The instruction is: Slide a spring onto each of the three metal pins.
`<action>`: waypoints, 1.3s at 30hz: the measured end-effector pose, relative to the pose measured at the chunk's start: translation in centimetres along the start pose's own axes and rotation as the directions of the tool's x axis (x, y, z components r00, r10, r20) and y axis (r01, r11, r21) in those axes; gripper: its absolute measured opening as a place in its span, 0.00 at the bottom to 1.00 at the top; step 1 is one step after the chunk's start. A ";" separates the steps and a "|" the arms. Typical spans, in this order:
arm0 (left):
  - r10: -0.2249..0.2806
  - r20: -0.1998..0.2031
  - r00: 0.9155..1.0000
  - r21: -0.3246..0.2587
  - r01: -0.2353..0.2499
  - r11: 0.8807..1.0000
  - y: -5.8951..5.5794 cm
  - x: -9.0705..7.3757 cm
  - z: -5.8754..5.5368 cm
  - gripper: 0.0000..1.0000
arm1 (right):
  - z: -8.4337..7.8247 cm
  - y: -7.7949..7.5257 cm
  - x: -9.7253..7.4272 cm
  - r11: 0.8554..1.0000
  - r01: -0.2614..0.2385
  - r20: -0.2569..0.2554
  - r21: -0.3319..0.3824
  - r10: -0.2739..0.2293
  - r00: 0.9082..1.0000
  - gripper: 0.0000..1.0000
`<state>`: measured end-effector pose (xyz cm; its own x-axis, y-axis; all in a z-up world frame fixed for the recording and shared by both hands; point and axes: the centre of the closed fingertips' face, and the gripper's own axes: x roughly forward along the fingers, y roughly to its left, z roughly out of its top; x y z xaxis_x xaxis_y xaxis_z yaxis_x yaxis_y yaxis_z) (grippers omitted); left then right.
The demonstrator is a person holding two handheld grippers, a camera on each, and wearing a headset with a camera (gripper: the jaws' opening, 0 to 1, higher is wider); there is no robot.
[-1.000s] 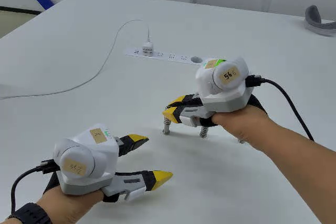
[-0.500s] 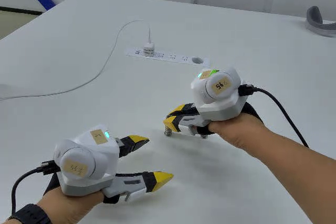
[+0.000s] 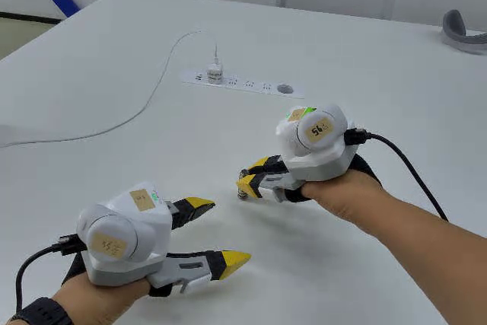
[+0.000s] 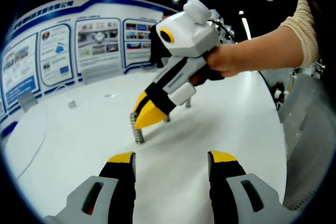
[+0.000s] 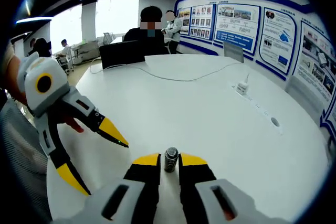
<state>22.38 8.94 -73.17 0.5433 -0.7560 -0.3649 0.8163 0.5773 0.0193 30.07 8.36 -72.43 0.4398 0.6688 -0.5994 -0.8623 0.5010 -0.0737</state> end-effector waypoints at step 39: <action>0.002 0.008 1.000 -0.006 -0.002 1.000 0.2 0.1 0.3 0.62 | -4.7 1.0 -6.7 0.997 0.059 0.022 0.055 -0.061 0.998 0.20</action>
<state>22.68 8.89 -72.95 0.5463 -0.7577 -0.3571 0.8142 0.5805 0.0138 25.06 1.85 -72.24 0.4967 0.6494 -0.5758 -0.8195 0.5694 -0.0648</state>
